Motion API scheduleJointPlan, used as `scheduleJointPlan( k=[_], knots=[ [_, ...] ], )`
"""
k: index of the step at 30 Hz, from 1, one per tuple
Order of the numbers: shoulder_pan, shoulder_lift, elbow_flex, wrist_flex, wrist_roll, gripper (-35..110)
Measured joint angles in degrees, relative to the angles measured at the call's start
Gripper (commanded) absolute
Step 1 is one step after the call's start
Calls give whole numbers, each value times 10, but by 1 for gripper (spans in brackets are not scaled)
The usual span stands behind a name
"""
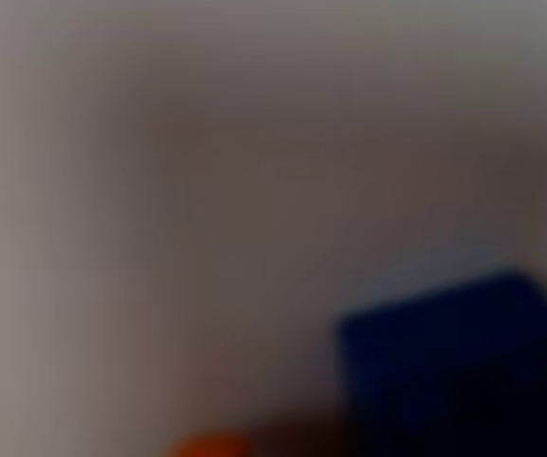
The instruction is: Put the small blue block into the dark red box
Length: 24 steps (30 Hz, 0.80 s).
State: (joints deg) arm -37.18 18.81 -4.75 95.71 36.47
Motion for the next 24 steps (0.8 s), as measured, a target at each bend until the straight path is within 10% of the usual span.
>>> scheduleJointPlan(
  k=[24],
  knots=[
    [19,-41,-44,0,2,16]
  ],
)
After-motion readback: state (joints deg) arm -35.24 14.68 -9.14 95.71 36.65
